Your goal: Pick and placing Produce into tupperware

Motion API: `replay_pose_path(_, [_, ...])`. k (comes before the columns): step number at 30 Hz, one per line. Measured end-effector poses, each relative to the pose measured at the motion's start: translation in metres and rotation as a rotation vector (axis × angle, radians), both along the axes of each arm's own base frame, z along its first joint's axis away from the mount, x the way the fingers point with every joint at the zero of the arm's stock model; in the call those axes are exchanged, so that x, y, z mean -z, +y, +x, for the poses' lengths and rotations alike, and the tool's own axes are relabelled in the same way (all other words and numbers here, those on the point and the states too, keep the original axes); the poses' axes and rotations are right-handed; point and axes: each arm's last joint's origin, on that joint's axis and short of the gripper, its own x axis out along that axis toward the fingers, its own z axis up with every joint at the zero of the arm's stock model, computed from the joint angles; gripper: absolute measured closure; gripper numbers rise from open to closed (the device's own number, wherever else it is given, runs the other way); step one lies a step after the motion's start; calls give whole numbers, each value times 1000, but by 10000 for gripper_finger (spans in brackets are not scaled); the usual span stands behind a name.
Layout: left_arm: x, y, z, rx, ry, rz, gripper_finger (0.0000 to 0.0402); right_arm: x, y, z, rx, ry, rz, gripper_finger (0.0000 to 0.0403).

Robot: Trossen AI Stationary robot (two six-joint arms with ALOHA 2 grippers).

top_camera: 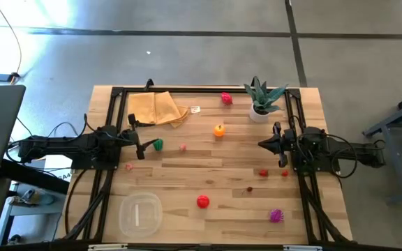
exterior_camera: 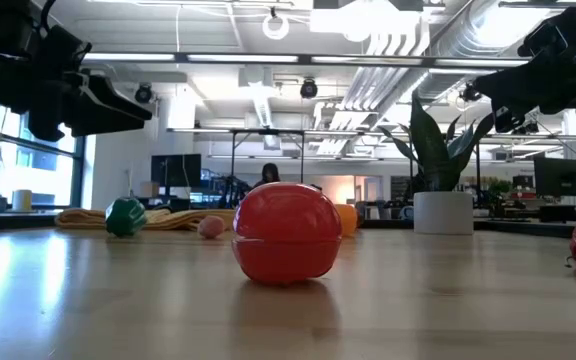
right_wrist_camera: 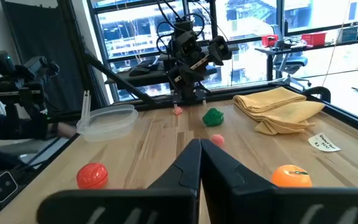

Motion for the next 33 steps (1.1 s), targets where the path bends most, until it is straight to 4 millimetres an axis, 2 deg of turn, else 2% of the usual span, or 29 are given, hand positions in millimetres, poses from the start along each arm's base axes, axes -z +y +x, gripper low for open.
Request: replay_pose_path(33, [0,0,0,7,20,42,117,0,0,0,0,0,0,402])
